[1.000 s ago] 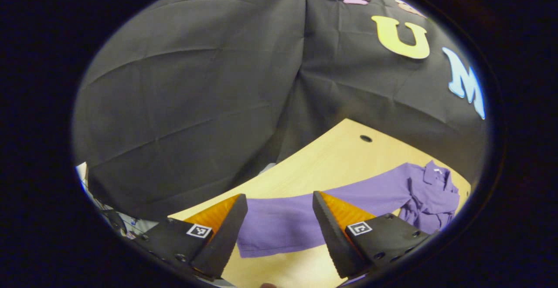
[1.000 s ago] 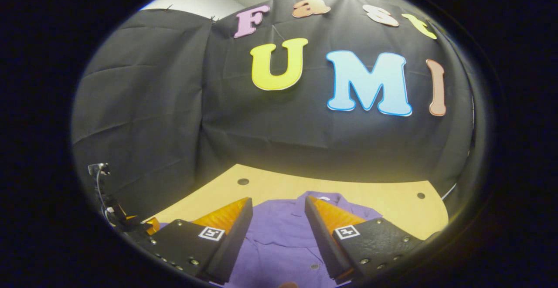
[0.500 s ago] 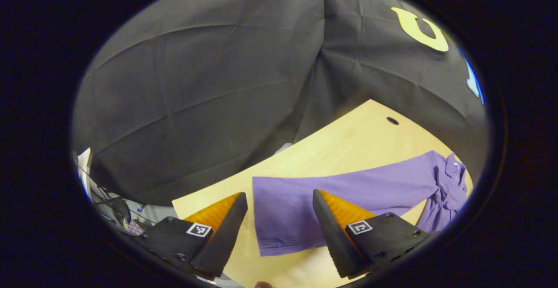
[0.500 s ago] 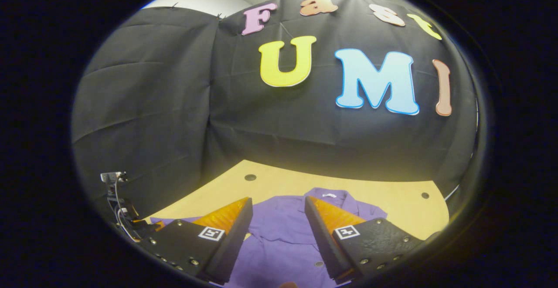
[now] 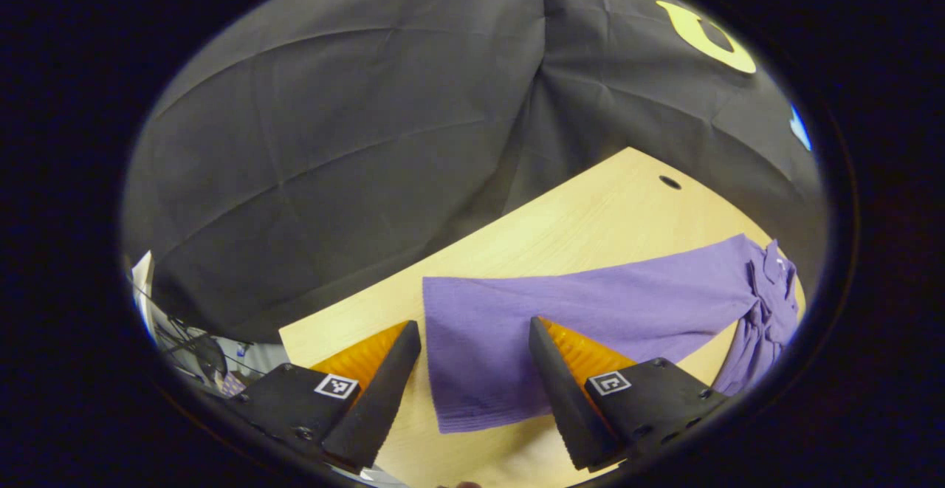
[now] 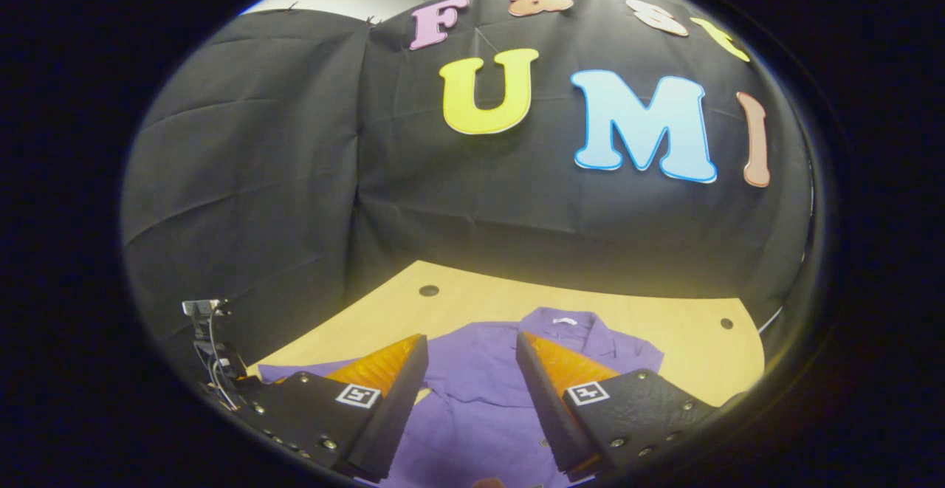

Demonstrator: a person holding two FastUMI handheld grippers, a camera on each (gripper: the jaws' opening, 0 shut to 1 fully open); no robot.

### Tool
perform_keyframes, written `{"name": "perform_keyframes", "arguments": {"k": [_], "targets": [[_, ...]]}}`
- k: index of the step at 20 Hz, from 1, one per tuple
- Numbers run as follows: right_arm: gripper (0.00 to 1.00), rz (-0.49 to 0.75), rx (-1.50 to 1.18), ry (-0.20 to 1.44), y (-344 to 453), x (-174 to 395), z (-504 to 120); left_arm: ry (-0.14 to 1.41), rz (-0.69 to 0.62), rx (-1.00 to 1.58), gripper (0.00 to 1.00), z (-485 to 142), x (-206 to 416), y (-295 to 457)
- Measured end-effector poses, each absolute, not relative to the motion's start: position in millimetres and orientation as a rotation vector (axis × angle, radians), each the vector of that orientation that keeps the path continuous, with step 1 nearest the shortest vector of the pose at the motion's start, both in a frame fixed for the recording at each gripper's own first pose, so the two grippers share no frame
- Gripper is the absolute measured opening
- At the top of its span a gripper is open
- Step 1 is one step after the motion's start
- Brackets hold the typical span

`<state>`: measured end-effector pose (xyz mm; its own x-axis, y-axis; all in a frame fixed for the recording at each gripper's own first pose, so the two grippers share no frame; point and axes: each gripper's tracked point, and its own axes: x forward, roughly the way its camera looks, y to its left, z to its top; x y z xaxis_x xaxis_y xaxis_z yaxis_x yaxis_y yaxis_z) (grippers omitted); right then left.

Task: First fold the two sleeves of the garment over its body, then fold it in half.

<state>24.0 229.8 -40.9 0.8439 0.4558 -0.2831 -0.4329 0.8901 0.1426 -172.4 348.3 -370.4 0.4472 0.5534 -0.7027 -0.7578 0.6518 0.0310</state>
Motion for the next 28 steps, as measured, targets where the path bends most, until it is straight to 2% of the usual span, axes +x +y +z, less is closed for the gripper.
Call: {"name": "perform_keyframes", "arguments": {"k": [3,6,7,8,13,14,15,16,23,28], "targets": [[0.76,0.471,0.087,0.319,230.5,24.2,-39.3,0.746,0.825,-0.279,0.97,-371.6,-169.8,344.7],[0.76,0.464,0.088,0.318,226.0,26.1,-38.6,0.739,0.82,-0.282,0.91,-371.7,-168.3,343.6],[0.76,0.461,0.09,0.319,224.5,26.3,-39.3,0.739,0.817,-0.279,0.84,-372.2,-168.4,343.4],[0.76,0.459,0.095,0.321,223.3,27.6,-38.8,0.728,0.808,-0.278,0.85,-373.1,-167.3,343.1],[0.76,0.455,0.104,0.325,219.8,26.1,-39.3,0.674,0.812,-0.325,0.16,-371.7,-162.1,342.5],[0.76,0.453,0.103,0.325,218.4,26.0,-39.1,0.679,0.8,-0.318,0.12,-371.1,-161.9,343.5],[0.76,0.451,0.102,0.324,217.1,26.0,-40.0,0.679,0.79,-0.314,0.12,-371.7,-162.2,344.9],[0.76,0.448,0.102,0.323,216.1,25.5,-39.5,0.677,0.789,-0.325,0.07,-370.8,-160.1,342.4],[0.76,0.417,0.103,0.303,200.1,26.6,-34.4,0.642,0.739,-0.485,0.07,-360.4,-153.7,340.0],[0.76,0.38,0.093,0.29,173.4,25.7,-29.5,0.611,0.669,-0.472,0.07,-327.2,-132.8,331.7]]}}
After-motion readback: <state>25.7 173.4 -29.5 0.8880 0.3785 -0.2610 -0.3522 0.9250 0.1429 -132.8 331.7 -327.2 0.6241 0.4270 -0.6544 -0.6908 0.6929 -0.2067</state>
